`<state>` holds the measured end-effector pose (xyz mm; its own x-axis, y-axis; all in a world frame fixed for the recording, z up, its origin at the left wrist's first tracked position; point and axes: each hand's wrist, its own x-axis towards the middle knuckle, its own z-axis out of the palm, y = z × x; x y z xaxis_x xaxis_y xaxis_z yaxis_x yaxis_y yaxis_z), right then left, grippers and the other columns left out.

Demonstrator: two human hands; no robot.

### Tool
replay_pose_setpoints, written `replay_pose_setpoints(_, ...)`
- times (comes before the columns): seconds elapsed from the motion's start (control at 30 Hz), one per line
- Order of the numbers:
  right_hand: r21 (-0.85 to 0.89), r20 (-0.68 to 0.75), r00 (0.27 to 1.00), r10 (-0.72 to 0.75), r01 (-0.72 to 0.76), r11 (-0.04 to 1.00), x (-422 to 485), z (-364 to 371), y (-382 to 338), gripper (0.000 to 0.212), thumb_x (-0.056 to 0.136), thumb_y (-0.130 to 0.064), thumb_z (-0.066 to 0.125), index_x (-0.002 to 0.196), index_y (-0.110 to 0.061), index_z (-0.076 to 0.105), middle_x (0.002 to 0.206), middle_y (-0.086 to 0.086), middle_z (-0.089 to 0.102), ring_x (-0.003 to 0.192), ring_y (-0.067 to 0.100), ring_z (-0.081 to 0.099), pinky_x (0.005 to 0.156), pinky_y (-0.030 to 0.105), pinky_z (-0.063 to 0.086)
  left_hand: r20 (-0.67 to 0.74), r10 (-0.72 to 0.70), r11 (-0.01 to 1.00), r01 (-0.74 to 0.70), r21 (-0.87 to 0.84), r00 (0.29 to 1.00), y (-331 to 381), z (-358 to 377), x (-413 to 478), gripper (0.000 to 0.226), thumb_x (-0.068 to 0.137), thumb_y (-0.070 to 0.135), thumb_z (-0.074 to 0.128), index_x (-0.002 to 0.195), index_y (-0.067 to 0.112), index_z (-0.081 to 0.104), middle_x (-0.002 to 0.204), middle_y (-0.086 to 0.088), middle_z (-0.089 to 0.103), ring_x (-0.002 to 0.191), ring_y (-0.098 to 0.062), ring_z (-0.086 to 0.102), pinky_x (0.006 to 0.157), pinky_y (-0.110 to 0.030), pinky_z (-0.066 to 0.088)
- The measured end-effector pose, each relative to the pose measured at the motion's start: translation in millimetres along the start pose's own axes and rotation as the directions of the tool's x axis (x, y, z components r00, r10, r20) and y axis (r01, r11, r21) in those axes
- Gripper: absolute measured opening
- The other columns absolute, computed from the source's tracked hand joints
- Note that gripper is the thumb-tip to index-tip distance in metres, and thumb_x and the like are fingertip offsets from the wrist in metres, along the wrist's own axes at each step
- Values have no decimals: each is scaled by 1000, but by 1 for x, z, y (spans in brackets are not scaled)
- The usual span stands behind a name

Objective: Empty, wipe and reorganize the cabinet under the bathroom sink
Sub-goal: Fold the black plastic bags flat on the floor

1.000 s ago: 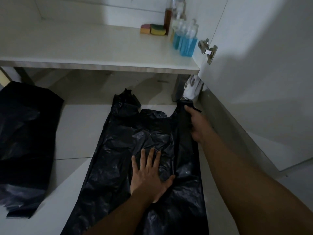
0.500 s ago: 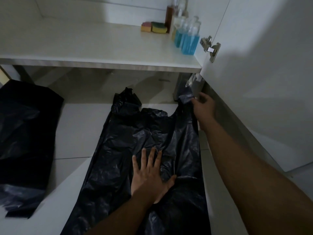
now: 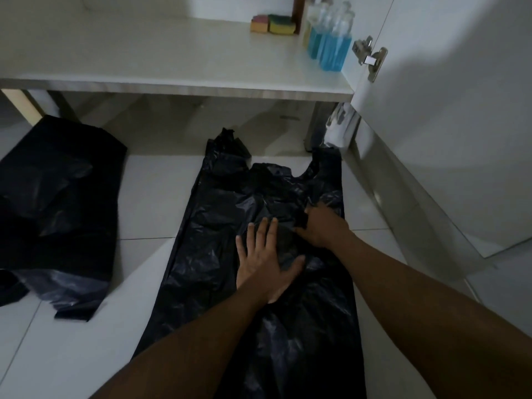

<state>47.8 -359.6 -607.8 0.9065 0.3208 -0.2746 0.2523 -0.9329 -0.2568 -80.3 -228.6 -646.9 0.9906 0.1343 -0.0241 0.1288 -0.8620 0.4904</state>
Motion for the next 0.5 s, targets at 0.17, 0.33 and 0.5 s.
replay_pose_setpoints(0.17,-44,92,996,13,-9,999,-7,3,6,80,85,-65,51,150,-23,31,149,13,31,135,36,34,110,49,36,-269,37,997,-52,-50,963,-33,-32,3,72,81,65,40,138,22,51,142,-6,42,133,-30,36,113,-50,28)
replay_pose_setpoints(0.33,-73,-42,997,-63,59,996,-18,-15,-12,76,78,-65,63,135,-16,48,136,10,42,128,32,41,103,45,42,142,-4,943,-43,329,990,-70,-99,13,99,65,93,39,141,30,43,144,-3,37,135,-29,29,110,-50,26)
replay_pose_setpoints(0.5,-145,343,939,-11,64,987,-23,-25,-41,130,47,-74,80,152,-22,24,156,8,21,141,32,28,114,46,32,519,11,878,-256,404,855,-83,-133,19,145,30,92,70,153,37,15,161,0,14,147,-29,16,118,-49,23)
